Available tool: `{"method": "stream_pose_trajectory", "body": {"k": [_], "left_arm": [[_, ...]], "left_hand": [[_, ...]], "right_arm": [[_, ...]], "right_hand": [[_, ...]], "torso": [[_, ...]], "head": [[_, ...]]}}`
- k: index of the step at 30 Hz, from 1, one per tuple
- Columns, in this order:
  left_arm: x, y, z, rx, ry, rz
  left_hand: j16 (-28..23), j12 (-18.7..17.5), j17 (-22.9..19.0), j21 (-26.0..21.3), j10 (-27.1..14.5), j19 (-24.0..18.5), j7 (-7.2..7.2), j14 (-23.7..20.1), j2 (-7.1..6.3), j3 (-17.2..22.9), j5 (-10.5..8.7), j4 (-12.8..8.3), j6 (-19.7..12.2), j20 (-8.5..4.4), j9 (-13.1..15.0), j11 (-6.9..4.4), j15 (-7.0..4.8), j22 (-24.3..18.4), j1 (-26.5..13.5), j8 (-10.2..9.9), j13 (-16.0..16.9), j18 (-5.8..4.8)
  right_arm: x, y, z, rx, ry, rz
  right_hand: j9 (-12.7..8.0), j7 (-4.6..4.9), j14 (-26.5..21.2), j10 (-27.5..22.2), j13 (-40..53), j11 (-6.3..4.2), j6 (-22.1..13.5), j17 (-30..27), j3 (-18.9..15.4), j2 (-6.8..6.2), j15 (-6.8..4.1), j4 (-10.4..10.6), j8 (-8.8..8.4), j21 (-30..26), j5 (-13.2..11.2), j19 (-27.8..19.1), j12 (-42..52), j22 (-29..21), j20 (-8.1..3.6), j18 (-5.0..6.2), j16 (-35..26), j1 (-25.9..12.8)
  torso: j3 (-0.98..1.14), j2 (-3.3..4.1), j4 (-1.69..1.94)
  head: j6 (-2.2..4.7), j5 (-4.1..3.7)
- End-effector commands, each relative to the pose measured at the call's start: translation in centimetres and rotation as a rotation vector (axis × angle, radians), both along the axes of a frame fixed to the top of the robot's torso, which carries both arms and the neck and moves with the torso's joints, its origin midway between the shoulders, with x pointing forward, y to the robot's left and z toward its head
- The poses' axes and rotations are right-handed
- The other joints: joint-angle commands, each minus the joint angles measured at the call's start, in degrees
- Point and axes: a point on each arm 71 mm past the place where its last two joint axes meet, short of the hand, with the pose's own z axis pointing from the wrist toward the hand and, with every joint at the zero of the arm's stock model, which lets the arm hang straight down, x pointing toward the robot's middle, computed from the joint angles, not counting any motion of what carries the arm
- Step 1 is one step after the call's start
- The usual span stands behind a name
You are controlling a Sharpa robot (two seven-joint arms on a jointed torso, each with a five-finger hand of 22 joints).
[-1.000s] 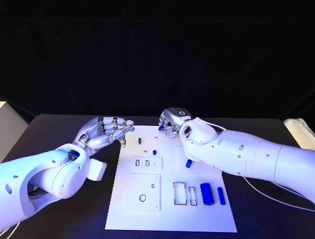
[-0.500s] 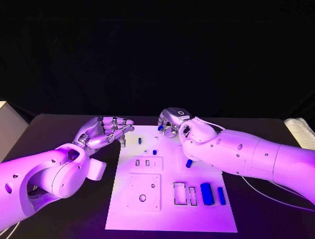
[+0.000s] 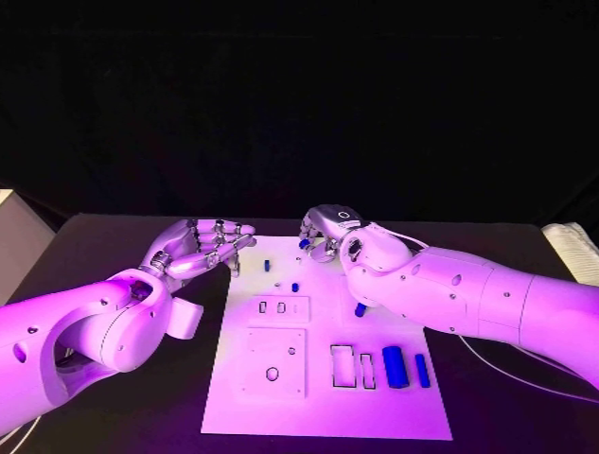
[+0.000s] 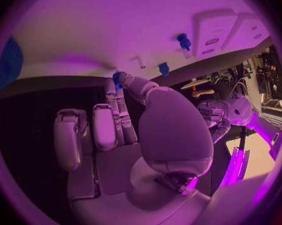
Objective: Assemble the parts on the task board
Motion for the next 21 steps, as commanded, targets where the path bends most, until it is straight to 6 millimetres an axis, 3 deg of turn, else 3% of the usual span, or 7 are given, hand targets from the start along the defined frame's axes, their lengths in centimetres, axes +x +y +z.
{"method": "stream_pose_trajectory", "body": {"k": [1,16,19,21], "left_arm": [[-0.01,-0.18,0.13,-0.009,-0.002,-0.017],[0.0,-0.03,0.14,-0.008,-0.002,-0.013],[0.01,0.0,0.14,-0.007,-0.002,-0.013],[0.01,0.02,0.14,-0.007,-0.002,-0.012]], "left_hand": [[-0.25,-0.29,-0.1,0.39,-0.67,-0.24,-0.33,0.05,0.11,0.44,-0.37,-0.01,-0.08,0.09,0.13,0.02,-0.08,0.11,0.17,0.35,0.06,0.44],[-0.25,-0.29,-0.1,0.39,-0.67,-0.24,-0.33,0.05,0.11,0.44,-0.37,-0.01,-0.08,0.09,0.13,0.02,-0.08,0.11,0.17,0.35,0.06,0.44],[-0.27,-0.33,-0.12,0.47,-0.74,-0.31,-0.33,0.05,0.13,0.5,-0.38,-0.02,-0.11,0.1,0.16,0.03,-0.08,0.16,0.17,0.35,0.06,0.44],[-0.27,-0.33,-0.12,0.47,-0.74,-0.31,-0.33,0.05,0.13,0.5,-0.38,-0.02,-0.11,0.1,0.16,0.03,-0.08,0.16,0.17,0.35,0.06,0.44]], "right_arm": [[-0.12,0.22,-0.35,-0.023,0.027,0.018],[0.02,-0.1,-0.41,-0.027,0.026,0.01],[0.15,-0.16,-0.29,-0.014,0.014,0.009],[0.2,-0.21,-0.23,-0.006,0.007,0.009]], "right_hand": [[0.15,0.07,1.78,-0.02,-0.03,0.15,0.06,-0.05,0.0,0.08,-0.27,0.18,0.1,-0.18,0.21,1.86,-0.39,6.82,-0.22,-0.71,0.11,-0.48],[0.41,0.4,1.53,-0.89,-0.04,0.46,-0.91,-0.72,-0.08,-0.76,-0.02,0.39,-0.28,-1.04,0.22,1.22,-0.56,5.64,-0.04,-0.43,-0.14,-1.05],[-0.22,1.98,-0.22,-8.76,-1.63,2.19,-6.71,-6.26,-1.47,-2.84,1.48,1.11,-3.56,-8.24,0.08,-3.8,-0.34,-3.87,1.27,1.71,-3.52,-2.0],[-0.49,2.07,-1.31,-12.64,-2.63,2.6,-8.77,-9.65,-4.25,-2.87,1.75,1.37,-4.81,-12.08,0.23,-6.06,-0.44,-8.54,1.6,2.7,-5.77,-1.26]], "torso": [[-0.03,-0.02,0.05],[-0.03,0.1,-0.02],[-0.02,0.11,-0.01],[-0.01,0.12,0.03]], "head": [[-0.11,-0.06],[0.16,-0.05],[0.18,-0.02],[0.2,-0.02]]}}
